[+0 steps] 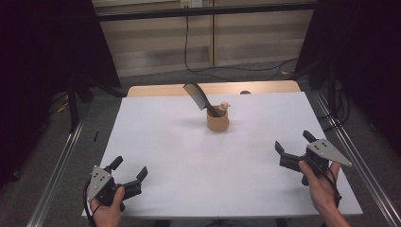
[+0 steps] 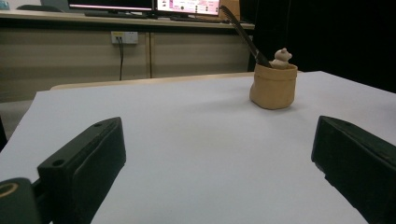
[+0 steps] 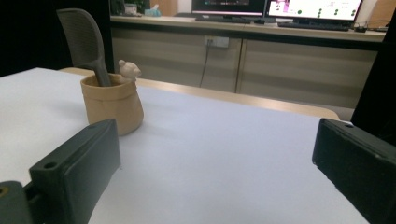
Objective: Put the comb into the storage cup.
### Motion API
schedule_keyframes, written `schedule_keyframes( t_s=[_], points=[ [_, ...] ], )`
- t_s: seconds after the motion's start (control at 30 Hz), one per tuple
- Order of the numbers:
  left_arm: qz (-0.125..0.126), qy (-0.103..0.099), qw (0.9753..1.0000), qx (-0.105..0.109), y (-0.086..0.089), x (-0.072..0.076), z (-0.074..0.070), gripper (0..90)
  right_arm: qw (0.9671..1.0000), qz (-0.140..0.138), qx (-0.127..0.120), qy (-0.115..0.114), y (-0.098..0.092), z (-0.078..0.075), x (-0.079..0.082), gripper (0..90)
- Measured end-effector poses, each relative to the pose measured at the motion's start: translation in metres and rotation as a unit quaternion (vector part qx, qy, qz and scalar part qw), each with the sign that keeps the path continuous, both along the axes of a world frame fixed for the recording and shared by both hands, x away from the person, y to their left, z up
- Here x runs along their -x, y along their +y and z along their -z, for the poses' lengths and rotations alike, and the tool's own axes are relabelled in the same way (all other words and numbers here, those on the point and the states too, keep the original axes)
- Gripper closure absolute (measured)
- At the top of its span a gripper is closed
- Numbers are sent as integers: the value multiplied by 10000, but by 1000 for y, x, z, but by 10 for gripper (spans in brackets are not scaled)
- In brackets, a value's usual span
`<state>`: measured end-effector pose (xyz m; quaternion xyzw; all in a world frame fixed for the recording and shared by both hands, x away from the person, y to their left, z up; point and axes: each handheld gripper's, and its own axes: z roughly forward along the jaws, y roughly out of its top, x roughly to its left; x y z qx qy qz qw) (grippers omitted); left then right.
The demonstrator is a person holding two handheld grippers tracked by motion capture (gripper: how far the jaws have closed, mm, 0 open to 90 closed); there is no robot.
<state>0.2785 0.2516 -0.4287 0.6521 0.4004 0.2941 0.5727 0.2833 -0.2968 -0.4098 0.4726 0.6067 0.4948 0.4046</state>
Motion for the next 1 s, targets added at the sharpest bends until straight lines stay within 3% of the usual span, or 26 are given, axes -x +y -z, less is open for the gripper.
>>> schedule_keyframes(
  t_s=[0.1, 0.3, 0.47, 0.7, 1.0],
  points=[
    [-17, -21, 10000, 40, 0, 1, 0, 32, 9999, 17, -43, -92, -3, 1, 6, 3],
    [-33, 35, 10000, 33, 1, 1, 1, 32, 9999, 84, -75, 54, -9, 7, 15, 2],
    [-75, 4, 10000, 18, 0, 2, 0, 34, 9998, 167, 71, 84, -14, 10, 21, 2],
    [-66, 15, 10000, -34, -3, 2, 1, 37, 9994, 318, -119, -18, -26, 19, 33, 0],
    [-178, 25, 9998, 19, -4, 3, 3, 39, 9990, 426, 47, 98, -28, 29, 38, 0]
  ],
)
